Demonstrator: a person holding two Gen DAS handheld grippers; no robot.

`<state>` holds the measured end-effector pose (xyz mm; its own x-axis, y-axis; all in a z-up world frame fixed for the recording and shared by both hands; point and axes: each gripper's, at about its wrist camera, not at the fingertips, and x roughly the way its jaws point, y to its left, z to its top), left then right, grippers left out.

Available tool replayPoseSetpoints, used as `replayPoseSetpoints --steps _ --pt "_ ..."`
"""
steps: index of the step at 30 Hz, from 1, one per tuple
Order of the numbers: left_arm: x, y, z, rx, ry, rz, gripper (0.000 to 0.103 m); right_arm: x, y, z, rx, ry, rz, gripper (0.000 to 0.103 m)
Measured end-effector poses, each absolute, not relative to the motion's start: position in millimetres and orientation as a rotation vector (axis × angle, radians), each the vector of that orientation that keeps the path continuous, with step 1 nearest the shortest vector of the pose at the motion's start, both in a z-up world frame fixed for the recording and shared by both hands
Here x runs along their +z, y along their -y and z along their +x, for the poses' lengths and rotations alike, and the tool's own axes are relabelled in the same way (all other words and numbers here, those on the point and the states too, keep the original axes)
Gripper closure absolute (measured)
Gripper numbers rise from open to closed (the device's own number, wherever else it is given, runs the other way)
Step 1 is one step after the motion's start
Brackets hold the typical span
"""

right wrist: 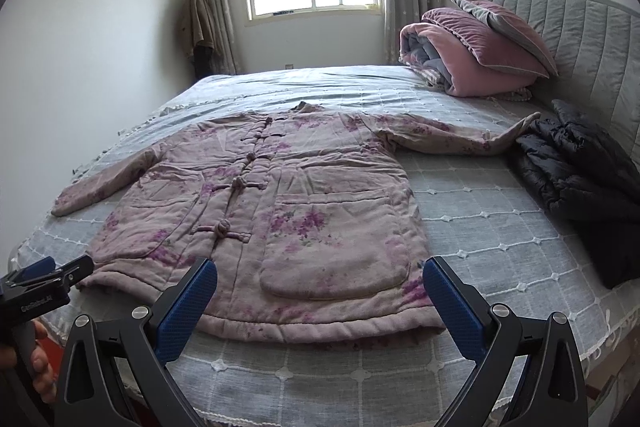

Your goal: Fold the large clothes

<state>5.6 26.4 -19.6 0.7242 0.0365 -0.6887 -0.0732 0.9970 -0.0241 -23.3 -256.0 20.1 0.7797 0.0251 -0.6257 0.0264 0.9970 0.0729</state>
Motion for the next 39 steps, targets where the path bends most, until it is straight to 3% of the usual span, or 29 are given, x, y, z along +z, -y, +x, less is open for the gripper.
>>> replayPoseSetpoints --steps 12,18,26,31,33,35,37,38,39 --pt "-47.7 -87.6 23.9 0.12 -0.863 -0.184 0.0 -23.9 301.8 8.6 -0.151 -0.888 0.131 0.0" --pt "-66.1 -136.2 31.3 0.17 -0.895 -0.347 0.0 -46.4 343.9 19.0 -0.162 -0.972 0.301 0.0" --pt "-79.9 -164.3 49.8 0.22 -0.901 -0.417 0.002 -76.3 379.0 30.7 -0.16 -1.036 0.469 0.022" --pt "-95.0 -173.9 67.1 0.205 -0.922 -0.45 0.01 -99.1 382.6 43.1 -0.106 -1.112 0.591 0.024" --pt "-108.1 -172.9 78.4 0.161 -0.973 -0.498 0.024 -106.4 376.6 48.3 -0.108 -1.138 0.59 0.024" --pt "-114.9 -170.1 83.6 0.153 -0.997 -0.519 0.027 -103.9 365.0 54.2 -0.118 -1.124 0.533 0.024" --pt "-115.8 -163.8 87.6 0.172 -0.988 -0.483 0.028 -103.4 358.0 58.8 -0.128 -1.117 0.506 0.031" --pt "-115.0 -159.5 89.3 0.17 -0.984 -0.461 0.033 -103.1 355.0 60.7 -0.14 -1.111 0.493 0.035" --pt "-114.3 -157.5 90.4 0.169 -0.979 -0.449 0.048 -103.7 354.0 62.5 -0.14 -1.1 0.491 0.051"
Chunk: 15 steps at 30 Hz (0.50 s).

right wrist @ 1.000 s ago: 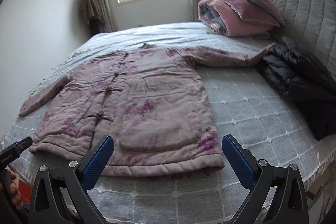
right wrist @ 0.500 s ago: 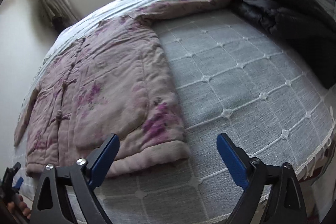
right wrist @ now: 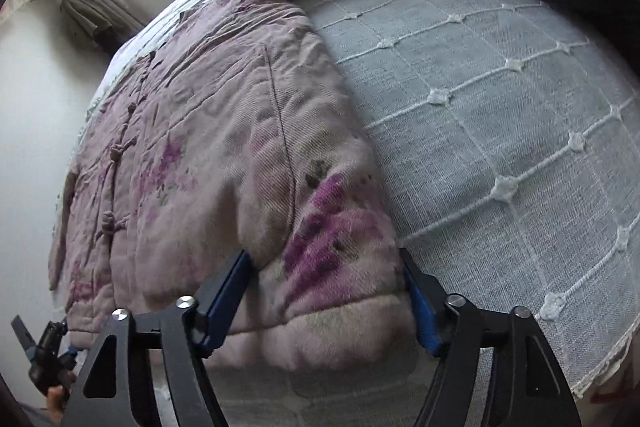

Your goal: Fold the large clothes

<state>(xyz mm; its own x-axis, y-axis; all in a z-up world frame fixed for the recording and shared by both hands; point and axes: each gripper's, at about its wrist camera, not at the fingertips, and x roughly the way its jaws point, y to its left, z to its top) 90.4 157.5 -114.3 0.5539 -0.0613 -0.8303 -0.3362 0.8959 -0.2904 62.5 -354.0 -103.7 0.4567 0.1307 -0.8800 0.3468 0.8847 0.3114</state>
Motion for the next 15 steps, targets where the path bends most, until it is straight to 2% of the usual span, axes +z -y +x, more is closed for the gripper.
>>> replayPoseSetpoints --steps 1,2,4,6,9,11,13,15 --pt "-112.8 -153.9 90.7 0.167 -0.971 -0.425 0.059 -102.8 352.2 63.6 -0.13 -1.091 0.502 0.068" --pt "-111.3 -152.1 90.4 0.174 -0.965 -0.401 0.079 -101.5 351.4 64.4 -0.132 -1.08 0.506 0.072" --pt "-103.8 -147.1 86.8 0.184 -0.939 -0.352 0.082 -93.1 348.5 63.4 -0.138 -1.03 0.492 0.084" --pt "-87.5 -149.3 76.2 0.21 -0.874 -0.327 0.083 -76.4 345.5 58.3 -0.155 -0.954 0.448 0.087" --pt "-49.9 -155.6 48.7 0.19 -0.737 -0.334 0.083 -36.8 339.3 40.8 -0.181 -0.776 0.372 0.088" --pt "-41.0 -158.1 36.7 0.165 -0.715 -0.368 0.084 -20.5 334.3 33.5 -0.168 -0.715 0.363 0.088" --pt "-43.3 -155.6 27.6 0.152 -0.732 -0.366 0.084 -15.8 331.4 29.4 -0.18 -0.702 0.342 0.089" --pt "-55.4 -148.1 29.4 0.152 -0.786 -0.344 0.084 -28.1 328.0 38.1 -0.201 -0.776 0.307 0.088"
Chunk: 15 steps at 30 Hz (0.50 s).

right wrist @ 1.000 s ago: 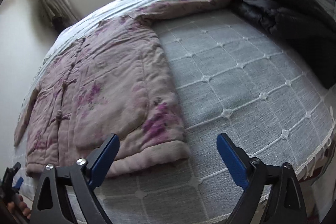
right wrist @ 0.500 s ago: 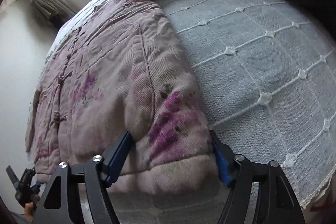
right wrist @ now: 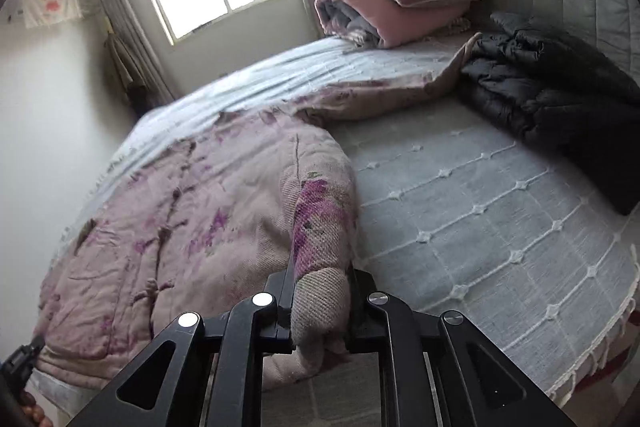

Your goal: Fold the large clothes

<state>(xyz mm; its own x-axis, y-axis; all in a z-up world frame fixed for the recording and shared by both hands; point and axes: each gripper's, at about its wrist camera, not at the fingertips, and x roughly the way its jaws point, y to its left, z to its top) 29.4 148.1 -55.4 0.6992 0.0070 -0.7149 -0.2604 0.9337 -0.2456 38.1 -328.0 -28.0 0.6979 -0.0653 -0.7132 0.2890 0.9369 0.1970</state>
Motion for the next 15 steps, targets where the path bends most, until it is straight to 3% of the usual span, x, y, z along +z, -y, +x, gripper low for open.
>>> replayPoseSetpoints --steps 4,7,11,15 --pt "-75.2 -139.8 41.5 0.203 -0.864 -0.273 0.081 -54.9 342.2 48.7 -0.229 -0.92 0.345 0.086" --pt "-70.8 -146.1 38.4 0.253 -0.849 -0.274 0.069 -49.6 342.2 48.1 -0.229 -0.907 0.322 0.076" --pt "-60.5 -157.0 31.2 0.282 -0.793 -0.319 0.047 -38.8 350.9 38.1 -0.355 -0.833 0.31 0.068" --pt "-57.8 -146.3 38.0 0.278 -0.783 -0.296 0.046 -21.0 368.3 22.3 -0.404 -0.688 0.36 0.067"
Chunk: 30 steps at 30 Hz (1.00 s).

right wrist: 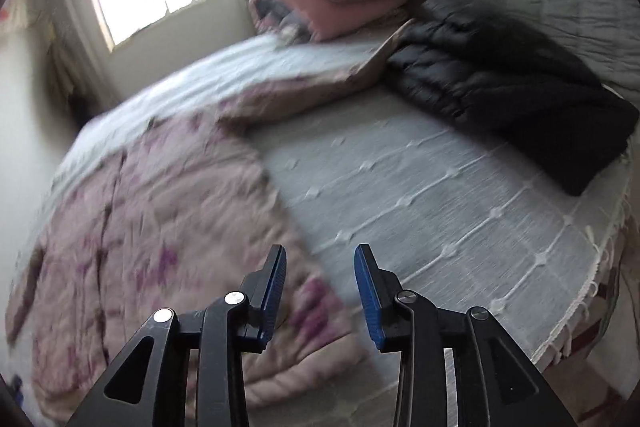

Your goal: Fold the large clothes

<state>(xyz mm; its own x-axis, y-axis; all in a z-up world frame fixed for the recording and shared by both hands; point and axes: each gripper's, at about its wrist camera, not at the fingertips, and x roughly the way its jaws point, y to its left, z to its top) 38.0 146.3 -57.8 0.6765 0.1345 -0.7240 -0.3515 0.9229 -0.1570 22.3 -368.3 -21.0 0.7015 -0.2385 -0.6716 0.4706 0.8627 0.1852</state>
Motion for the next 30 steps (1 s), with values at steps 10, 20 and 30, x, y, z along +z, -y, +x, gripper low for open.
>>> replayPoseSetpoints --steps 10,20,30 --pt "-86.8 -48.8 79.8 0.035 -0.951 -0.176 0.033 -92.1 286.8 76.0 -0.072 -1.073 0.232 0.064" --pt "-78.9 -17.3 102.4 0.105 -0.883 -0.112 0.021 -89.4 306.7 79.7 -0.086 -1.003 0.363 0.049" --pt "-69.6 5.7 138.1 0.064 -0.923 -0.145 0.02 -87.2 310.9 84.4 -0.073 -0.976 0.411 0.039"
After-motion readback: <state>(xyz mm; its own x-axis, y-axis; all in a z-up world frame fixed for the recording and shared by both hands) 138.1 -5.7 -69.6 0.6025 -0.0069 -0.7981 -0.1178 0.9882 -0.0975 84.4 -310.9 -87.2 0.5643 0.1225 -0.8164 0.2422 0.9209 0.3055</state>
